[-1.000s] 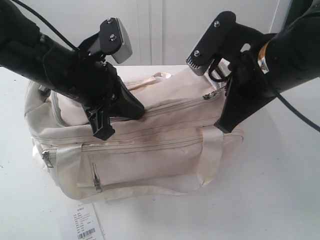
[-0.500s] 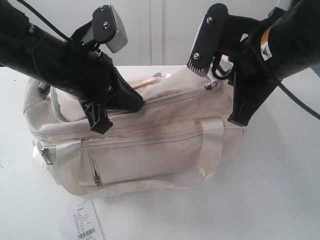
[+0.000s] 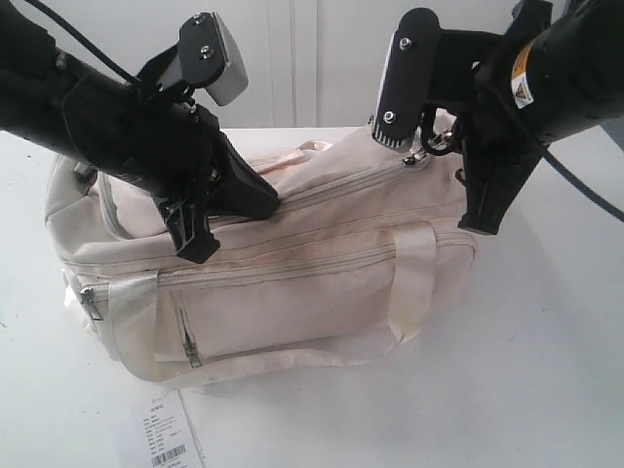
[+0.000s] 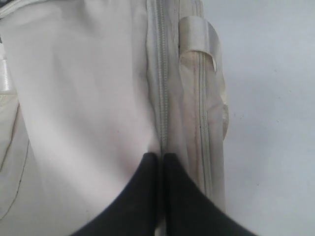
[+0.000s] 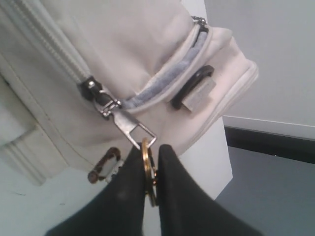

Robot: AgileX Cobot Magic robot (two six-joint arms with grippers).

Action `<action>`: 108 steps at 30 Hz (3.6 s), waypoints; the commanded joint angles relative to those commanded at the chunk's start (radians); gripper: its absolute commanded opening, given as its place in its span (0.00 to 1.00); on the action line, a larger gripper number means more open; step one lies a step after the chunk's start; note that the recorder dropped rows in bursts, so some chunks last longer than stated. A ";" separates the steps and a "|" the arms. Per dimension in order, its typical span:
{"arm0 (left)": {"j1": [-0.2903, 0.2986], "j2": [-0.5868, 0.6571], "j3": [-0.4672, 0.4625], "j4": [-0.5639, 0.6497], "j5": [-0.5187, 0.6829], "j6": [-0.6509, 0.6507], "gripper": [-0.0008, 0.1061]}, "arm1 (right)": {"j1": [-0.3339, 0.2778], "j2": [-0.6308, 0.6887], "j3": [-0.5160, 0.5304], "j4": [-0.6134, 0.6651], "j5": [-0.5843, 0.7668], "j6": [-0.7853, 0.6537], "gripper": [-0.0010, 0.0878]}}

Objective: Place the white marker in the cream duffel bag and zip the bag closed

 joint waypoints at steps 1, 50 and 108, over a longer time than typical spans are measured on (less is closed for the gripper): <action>0.000 0.000 0.000 0.000 0.002 0.000 0.01 | -0.009 0.000 0.000 0.000 -0.012 0.000 0.01; -0.245 -0.042 0.097 -0.351 -0.285 0.089 0.61 | 0.023 -0.092 0.002 0.358 0.125 -0.084 0.01; -0.411 0.131 0.048 -0.527 -0.704 0.257 0.01 | -0.004 -0.015 0.002 0.179 -0.046 -0.043 0.01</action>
